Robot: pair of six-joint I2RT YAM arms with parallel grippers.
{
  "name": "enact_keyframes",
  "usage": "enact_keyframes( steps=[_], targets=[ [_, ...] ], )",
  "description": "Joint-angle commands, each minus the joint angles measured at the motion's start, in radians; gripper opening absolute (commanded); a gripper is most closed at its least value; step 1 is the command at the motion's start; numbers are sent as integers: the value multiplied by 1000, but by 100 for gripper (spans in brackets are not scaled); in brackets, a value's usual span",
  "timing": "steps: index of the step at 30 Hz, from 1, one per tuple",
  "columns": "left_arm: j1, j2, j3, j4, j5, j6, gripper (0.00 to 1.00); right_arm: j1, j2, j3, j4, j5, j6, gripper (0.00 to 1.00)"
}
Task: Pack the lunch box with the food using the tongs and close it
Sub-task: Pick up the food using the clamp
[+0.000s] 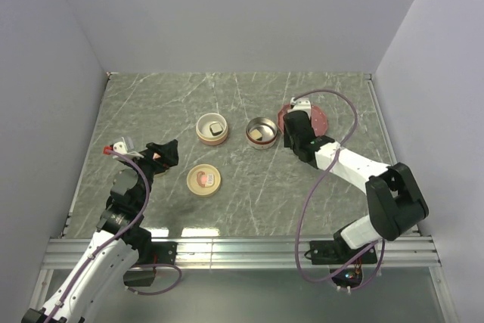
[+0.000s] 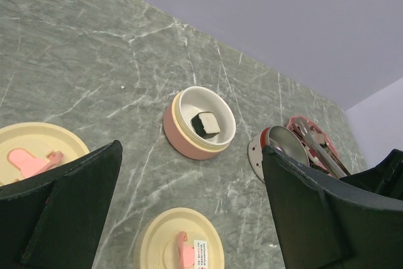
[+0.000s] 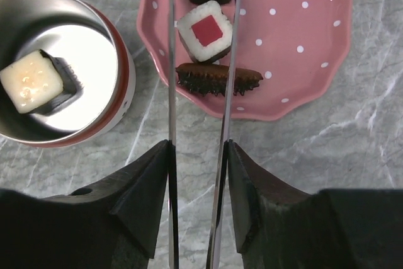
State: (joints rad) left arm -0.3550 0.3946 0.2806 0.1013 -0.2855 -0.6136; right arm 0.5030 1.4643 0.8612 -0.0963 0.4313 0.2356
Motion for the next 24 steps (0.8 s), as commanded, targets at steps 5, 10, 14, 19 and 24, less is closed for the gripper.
enact_keyframes(
  steps=[5,10,14,19,24],
  targets=[
    [-2,1,-4,38,5,8,99,-21,28,67,47,-11,-21,40],
    [-1,3,-4,41,6,9,99,-24,45,82,35,-11,-25,25],
    [-1,3,-4,43,6,9,100,-26,34,79,33,-2,-21,17],
    [-2,9,-6,48,6,9,99,-24,-39,53,33,11,-12,15],
    [-1,18,-4,51,9,11,100,-21,-122,21,32,20,-5,13]
  ],
)
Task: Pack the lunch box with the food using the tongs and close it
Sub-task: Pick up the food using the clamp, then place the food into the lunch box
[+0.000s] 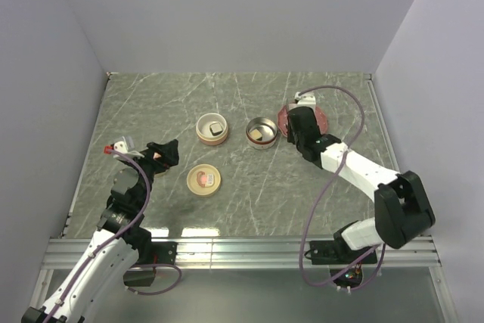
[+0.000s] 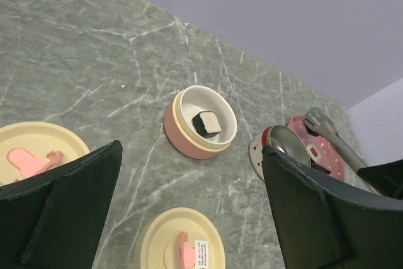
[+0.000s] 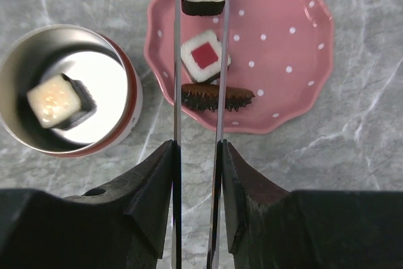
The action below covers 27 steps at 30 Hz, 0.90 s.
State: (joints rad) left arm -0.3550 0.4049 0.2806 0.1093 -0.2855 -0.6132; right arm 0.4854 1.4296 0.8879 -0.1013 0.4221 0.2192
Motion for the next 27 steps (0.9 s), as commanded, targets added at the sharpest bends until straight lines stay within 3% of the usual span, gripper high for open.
enact_keyframes(
  steps=[1,13,17,27],
  targets=[
    [-2,8,-4,43,8,10,100,-4,-99,-18,38,29,9,13],
    [-2,-1,-1,33,5,7,99,88,-265,-110,46,27,34,13],
    [-1,-1,-3,30,6,7,99,203,-271,-107,17,112,46,13],
    [-2,-20,-1,21,5,6,100,338,-247,-81,-17,170,80,13]
  ],
)
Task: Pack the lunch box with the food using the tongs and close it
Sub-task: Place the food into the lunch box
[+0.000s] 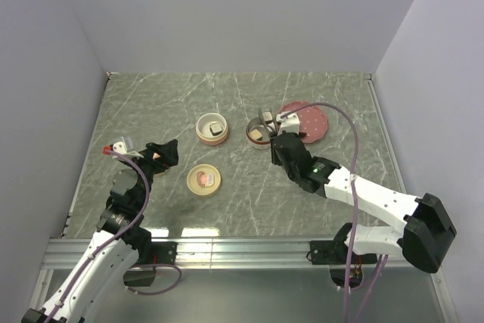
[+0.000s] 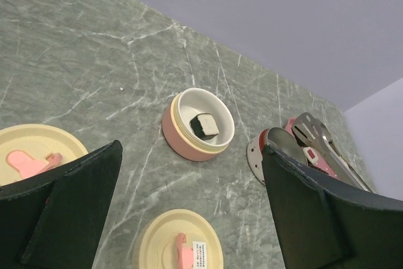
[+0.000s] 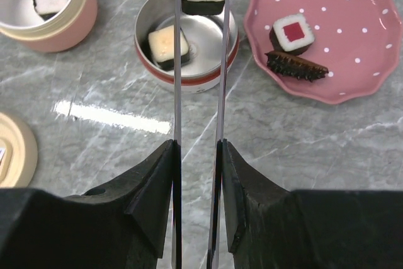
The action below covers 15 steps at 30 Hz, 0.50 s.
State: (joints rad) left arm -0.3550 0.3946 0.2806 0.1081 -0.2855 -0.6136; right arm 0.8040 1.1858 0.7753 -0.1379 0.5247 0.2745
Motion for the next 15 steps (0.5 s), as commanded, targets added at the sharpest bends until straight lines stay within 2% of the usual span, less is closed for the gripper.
enact_keyframes(
  steps=[1,15],
  targets=[
    [-2,-10,-1,22,5,8,99,29,3,32,20,67,26,13],
    [-2,-5,-3,25,5,6,99,115,66,38,-14,107,81,13]
  ],
)
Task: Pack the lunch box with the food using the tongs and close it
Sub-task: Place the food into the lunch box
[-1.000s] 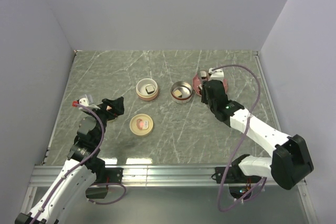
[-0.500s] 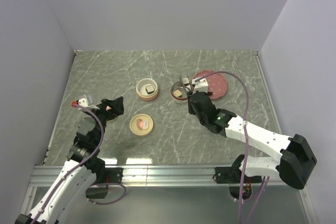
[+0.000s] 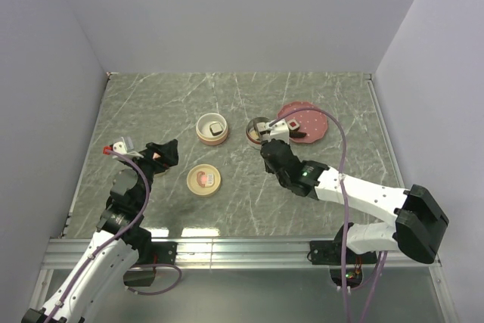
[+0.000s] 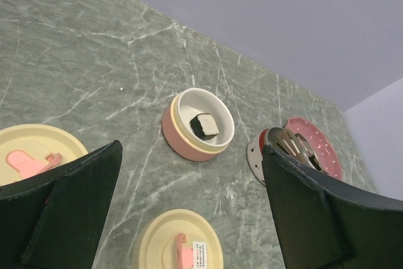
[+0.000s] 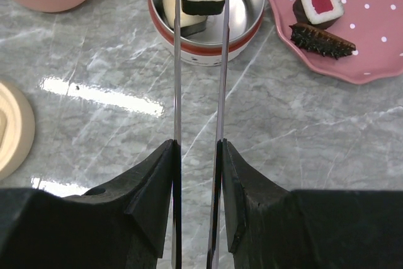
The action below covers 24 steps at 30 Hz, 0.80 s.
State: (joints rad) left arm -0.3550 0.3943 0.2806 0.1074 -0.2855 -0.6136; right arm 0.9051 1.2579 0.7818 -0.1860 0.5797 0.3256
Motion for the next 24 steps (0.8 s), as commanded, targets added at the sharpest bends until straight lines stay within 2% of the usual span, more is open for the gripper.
enact_keyframes(
  steps=[1,15,18,20,24],
  targets=[
    [-2,-3,-3,26,5,6,99,15,-5,31,36,51,30,13],
    [-2,1,-3,28,3,6,100,21,38,77,43,43,6,15],
    [-2,6,-1,31,6,6,99,23,46,86,36,55,12,20],
    [-2,9,-3,34,6,6,99,23,48,91,30,63,13,36],
    [-2,12,-3,37,6,5,99,21,40,96,28,72,9,43]
  ],
)
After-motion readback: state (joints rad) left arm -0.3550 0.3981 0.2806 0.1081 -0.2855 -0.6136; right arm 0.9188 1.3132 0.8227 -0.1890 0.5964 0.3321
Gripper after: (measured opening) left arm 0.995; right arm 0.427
